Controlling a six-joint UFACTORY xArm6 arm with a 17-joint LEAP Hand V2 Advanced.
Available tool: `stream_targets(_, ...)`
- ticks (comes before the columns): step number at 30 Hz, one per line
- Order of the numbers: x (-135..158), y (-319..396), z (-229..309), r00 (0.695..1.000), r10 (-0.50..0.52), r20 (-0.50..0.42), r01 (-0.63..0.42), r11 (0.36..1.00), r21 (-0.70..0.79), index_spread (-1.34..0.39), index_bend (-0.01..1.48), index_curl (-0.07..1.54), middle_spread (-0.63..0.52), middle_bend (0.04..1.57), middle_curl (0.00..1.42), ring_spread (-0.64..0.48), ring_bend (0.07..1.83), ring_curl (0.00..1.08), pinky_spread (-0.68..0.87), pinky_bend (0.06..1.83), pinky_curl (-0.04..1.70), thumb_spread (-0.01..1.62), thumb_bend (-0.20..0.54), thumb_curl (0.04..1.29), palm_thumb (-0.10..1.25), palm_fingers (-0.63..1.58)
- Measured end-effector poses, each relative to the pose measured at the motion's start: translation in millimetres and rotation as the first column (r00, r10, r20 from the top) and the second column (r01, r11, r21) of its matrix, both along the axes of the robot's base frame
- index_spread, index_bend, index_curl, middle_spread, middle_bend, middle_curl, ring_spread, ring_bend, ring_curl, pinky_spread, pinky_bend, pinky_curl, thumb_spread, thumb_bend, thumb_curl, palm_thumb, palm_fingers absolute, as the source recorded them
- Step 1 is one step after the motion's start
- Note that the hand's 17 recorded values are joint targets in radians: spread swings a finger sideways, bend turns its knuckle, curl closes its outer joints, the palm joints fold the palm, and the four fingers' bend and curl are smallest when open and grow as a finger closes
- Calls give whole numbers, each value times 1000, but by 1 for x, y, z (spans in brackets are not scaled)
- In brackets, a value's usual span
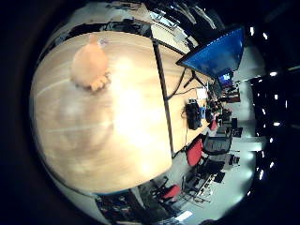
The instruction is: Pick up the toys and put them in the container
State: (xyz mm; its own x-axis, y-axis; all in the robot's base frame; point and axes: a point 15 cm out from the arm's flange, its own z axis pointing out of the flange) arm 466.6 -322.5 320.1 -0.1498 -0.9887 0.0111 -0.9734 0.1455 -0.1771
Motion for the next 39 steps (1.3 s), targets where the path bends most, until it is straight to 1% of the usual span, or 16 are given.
stream_targets(7, 35, -11, -28, 1000, 13, -17, -12, 1000, 14, -412, 147, 246, -109, 299, 364, -39, 648, 225, 376, 695, 235, 954, -30, 287, 228, 219)
stream_targets(8, 45, -11, -36, 1000, 20, -21, -20, 1000, 18, -410, 143, 245, -109, 300, 364, -41, 651, 226, 375, 699, 235, 953, -30, 287, 228, 215)
stream_targets(10, 51, -10, -52, 999, 25, -34, -24, 999, 28, -410, 144, 244, -110, 305, 365, -43, 652, 225, 373, 706, 234, 946, -32, 287, 226, 211)
stream_targets(18, 81, -4, -93, 999, 48, -23, -47, 999, 17, -416, 147, 245, -101, 314, 365, -47, 667, 226, 371, 727, 229, 916, -33, 293, 221, 204)
stream_targets(25, 91, -4, -125, 999, 41, -29, -40, 999, 21, -417, 149, 246, -88, 321, 364, -48, 677, 227, 370, 741, 223, 905, -33, 294, 224, 197)
stream_targets(29, 100, -7, -136, 999, 38, -11, -38, 999, 8, -418, 149, 247, -84, 325, 364, -48, 681, 226, 362, 746, 219, 905, -30, 296, 230, 196)
stream_targets(32, 100, -7, -145, 999, 35, -18, -34, 999, 13, -418, 143, 245, -83, 331, 364, -57, 703, 230, 359, 744, 214, 908, -28, 298, 242, 204)
stream_targets(35, 102, -8, -149, 1000, 24, -16, -24, 1000, 14, -413, 133, 238, -93, 352, 368, -83, 749, 237, 333, 746, 209, 926, -14, 303, 287, 243)
stream_targets(37, 103, -8, -150, 1000, 16, -13, -16, 1000, 13, -414, 129, 230, -126, 384, 376, -131, 813, 252, 295, 748, 202, 944, -5, 310, 342, 301)
stream_targets(39, 103, -9, -152, 1000, 12, -14, -12, 1000, 14, -417, 127, 225, -164, 416, 386, -171, 868, 267, 250, 758, 198, 954, -10, 311, 365, 354)
